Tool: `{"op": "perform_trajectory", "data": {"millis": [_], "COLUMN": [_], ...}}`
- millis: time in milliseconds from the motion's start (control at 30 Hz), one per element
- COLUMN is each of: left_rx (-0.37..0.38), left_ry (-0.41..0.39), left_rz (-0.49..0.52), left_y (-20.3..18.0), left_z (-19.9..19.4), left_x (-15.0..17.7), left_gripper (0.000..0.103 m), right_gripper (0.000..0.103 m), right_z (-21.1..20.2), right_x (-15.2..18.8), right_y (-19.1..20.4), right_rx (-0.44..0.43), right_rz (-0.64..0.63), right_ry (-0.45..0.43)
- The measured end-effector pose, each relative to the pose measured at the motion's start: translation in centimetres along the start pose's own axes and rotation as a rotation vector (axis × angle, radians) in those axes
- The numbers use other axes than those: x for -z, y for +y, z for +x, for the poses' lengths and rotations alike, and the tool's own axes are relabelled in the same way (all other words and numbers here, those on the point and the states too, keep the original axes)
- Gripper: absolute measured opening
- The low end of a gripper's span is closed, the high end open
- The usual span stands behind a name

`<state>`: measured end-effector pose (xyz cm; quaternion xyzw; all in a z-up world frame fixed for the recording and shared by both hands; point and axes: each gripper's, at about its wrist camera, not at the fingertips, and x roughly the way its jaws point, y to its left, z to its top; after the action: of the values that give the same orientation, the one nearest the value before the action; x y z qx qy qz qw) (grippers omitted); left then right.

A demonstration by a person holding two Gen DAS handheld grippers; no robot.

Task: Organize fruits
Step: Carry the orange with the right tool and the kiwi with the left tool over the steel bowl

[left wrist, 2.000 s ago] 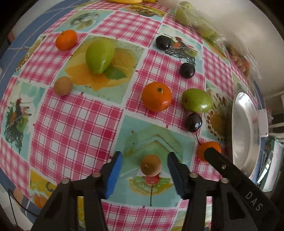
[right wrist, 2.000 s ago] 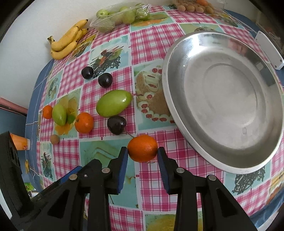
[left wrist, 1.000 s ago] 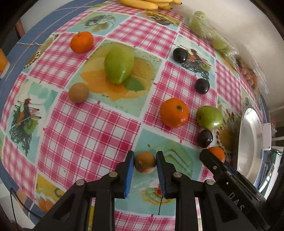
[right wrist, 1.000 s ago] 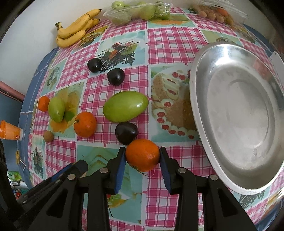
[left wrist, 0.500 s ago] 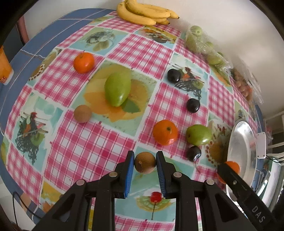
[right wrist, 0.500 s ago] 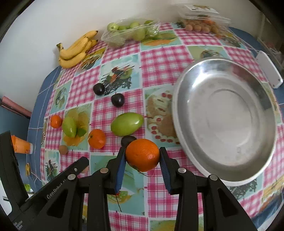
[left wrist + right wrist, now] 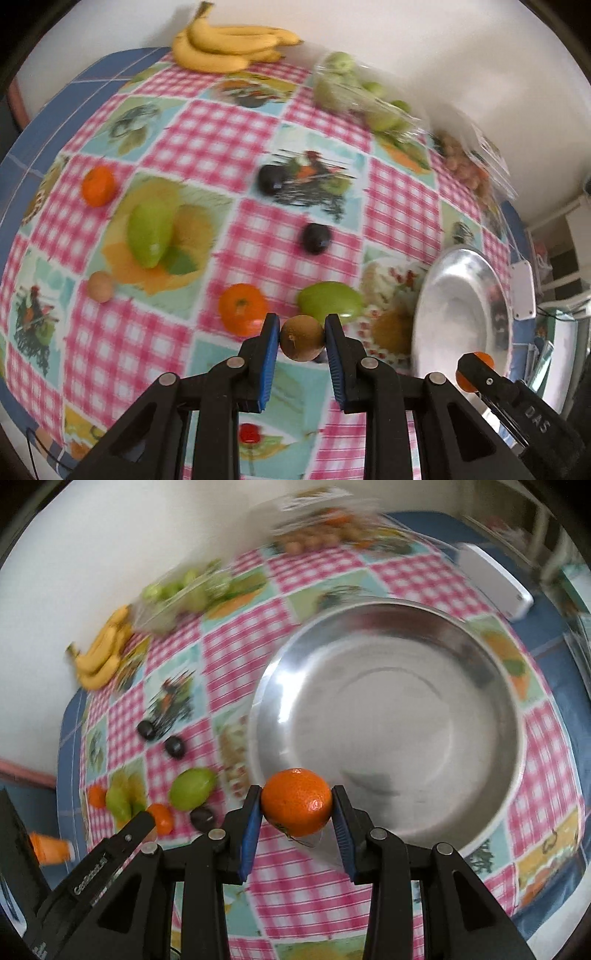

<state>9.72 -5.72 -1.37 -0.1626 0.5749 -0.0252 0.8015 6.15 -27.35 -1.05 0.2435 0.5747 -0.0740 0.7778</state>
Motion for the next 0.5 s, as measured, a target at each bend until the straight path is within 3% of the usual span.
{"op": "perform_trajectory", "data": {"millis": [267,500], "left_rx": [0.044,0.058], "left_ry": [0.016,0.008], "left_rz": [0.09,0.177], "left_y": [-4.1,-7.9], "left_z": [0.6,1.3], "left_x": [0.2,0.4], "left_gripper": [0.027,0.027], "right_gripper": [0.039,0.039], "right_z": [-0.8,-0.1], "right_x": [-1.4,-2.3], "right_y": [-4.3,-5.9], "right_rx": [0.085,0.102], "right_rz": [0.095,0.127], "right_ry": [-0.04,-0.044]}}
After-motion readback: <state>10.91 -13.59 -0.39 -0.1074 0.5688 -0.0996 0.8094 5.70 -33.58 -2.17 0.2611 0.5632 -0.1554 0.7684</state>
